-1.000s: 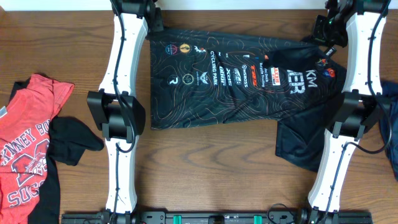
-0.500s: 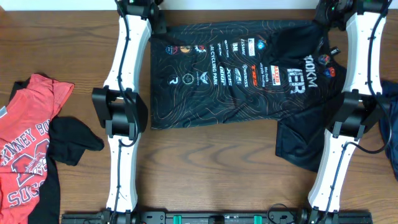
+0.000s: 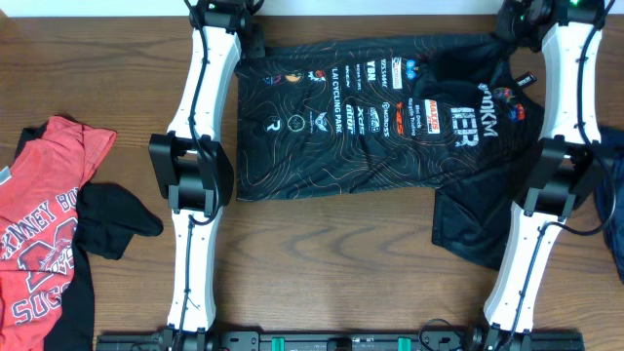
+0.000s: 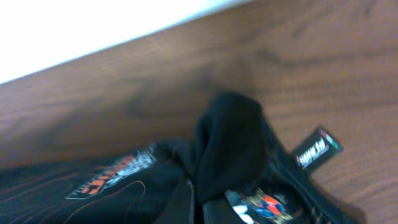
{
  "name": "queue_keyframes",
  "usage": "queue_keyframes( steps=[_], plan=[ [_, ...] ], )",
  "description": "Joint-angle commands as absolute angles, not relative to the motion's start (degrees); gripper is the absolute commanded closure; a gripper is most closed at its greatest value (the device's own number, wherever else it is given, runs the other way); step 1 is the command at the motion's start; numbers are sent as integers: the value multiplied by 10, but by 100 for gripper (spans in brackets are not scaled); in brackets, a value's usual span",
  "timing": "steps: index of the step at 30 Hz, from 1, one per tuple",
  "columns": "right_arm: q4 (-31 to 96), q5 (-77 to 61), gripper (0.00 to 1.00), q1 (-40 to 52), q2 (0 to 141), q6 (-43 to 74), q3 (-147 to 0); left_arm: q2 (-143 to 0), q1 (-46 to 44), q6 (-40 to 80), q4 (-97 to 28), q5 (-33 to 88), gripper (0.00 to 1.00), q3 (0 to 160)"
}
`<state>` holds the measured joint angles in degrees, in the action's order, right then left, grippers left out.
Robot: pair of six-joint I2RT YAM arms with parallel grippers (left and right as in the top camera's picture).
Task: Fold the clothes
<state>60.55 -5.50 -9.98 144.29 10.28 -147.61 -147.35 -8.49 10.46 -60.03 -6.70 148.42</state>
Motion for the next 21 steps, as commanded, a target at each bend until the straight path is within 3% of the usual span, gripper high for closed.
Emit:
queue_keyframes(
  steps=[1,21],
  plan=[
    [599,-13,99,-129,1445,109,-1445,-1476,-75,101,-604,-79,94,1482],
    [703,-17,99,-141,1445,98,-1424,-1476,-102,103,-716,-60,94,1482]
  ],
)
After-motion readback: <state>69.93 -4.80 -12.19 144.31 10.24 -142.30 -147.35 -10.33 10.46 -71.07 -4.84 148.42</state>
